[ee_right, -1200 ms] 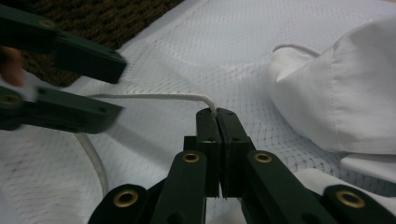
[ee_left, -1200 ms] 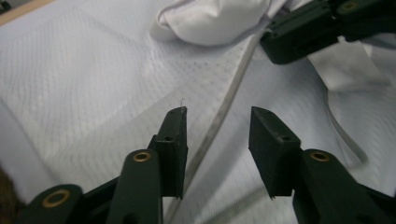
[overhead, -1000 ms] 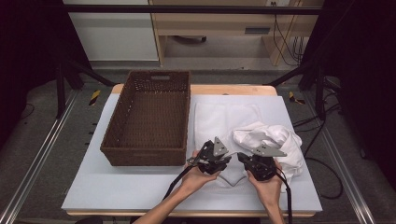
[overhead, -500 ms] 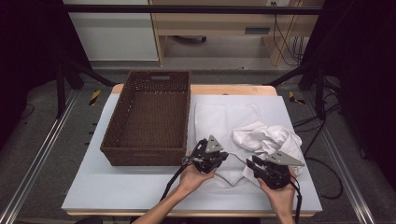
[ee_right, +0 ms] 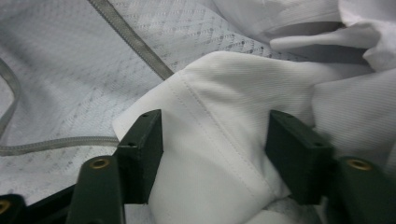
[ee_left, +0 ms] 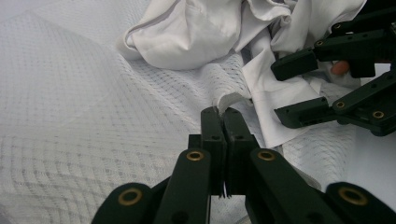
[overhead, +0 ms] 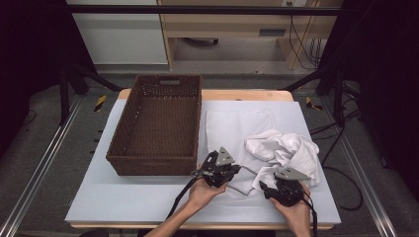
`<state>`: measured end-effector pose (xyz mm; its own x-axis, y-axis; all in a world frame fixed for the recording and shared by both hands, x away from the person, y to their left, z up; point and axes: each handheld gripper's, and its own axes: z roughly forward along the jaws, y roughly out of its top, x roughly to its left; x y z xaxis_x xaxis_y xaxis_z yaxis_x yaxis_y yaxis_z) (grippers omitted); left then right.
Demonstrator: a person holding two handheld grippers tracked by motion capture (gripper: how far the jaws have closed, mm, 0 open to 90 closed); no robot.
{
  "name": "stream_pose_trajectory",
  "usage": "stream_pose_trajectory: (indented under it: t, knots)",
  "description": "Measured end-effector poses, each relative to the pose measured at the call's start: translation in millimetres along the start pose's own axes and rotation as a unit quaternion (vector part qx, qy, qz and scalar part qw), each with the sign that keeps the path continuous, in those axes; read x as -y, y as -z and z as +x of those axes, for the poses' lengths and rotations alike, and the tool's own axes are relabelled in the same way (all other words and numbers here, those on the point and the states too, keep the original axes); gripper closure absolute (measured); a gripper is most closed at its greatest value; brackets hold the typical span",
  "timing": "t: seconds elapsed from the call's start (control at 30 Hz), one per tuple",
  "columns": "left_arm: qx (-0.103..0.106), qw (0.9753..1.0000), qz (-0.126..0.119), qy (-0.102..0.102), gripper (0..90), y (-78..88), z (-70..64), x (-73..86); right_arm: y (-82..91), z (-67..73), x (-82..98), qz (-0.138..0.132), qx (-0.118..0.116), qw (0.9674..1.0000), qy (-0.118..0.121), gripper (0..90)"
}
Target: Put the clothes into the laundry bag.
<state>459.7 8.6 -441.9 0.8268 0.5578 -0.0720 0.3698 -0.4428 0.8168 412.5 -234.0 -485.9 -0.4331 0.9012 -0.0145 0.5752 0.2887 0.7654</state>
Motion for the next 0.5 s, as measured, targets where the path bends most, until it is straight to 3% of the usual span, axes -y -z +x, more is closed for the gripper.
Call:
stream_pose_trajectory:
  t: [0.13, 0.2, 0.33, 0.5]
  knots:
    - [0.002, 1.0, 0.001, 0.007, 88.7, -0.8, 1.6, -0.4, 5.1, -3.0, -1.6, 0.002, 0.012, 0.9999, -0.004, 75.1]
    - [0.001, 1.0, 0.001, 0.007, 88.7, -1.4, 1.2, -0.2, 7.9, -5.9, -2.3, -0.001, 0.01, 0.9999, -0.007, 85.4]
    - [0.0, 1.0, 0.001, 0.009, 88.7, -1.1, 1.4, -0.7, 12.8, -7.7, -3.5, -0.003, 0.006, 0.9999, -0.015, 87.4]
    - [0.001, 0.9997, -0.001, 0.023, 88.7, 0.2, 5.5, -1.7, 35.1, -7.8, -12.3, -0.06, -0.004, 0.9982, -0.001, 87.5]
